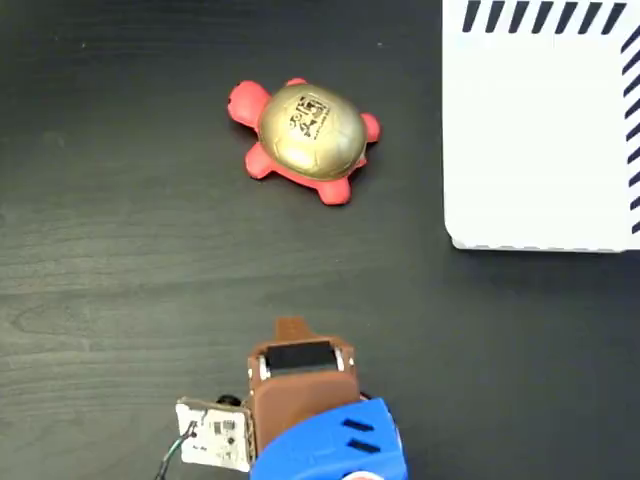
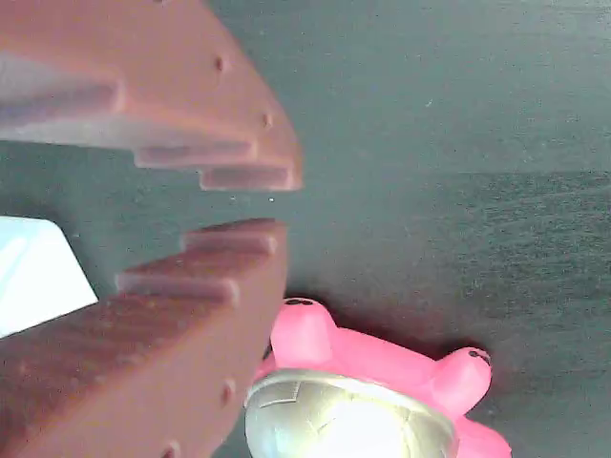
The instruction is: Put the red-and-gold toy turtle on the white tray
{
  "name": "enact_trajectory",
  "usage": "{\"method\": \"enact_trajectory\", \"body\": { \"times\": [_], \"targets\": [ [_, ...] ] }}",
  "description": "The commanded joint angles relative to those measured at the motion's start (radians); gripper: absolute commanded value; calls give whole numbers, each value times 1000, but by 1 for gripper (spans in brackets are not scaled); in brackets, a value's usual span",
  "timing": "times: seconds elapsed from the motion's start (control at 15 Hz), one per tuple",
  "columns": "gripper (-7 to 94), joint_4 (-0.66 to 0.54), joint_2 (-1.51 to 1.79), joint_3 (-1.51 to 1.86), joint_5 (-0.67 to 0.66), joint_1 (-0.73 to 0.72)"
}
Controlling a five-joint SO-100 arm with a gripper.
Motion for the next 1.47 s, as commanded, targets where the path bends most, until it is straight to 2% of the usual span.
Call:
{"method": "enact_trajectory", "body": {
  "times": [0.0, 0.8, 0.93, 1.13, 1.4],
  "targets": [
    [0, 15, 6, -6, 9, -12],
    [0, 17, 6, -6, -12, -34],
    [0, -14, -26, -14, -14, -32],
    [0, -155, -255, -186, 67, -6],
    [0, -54, -839, -655, 219, 60]
  ]
}}
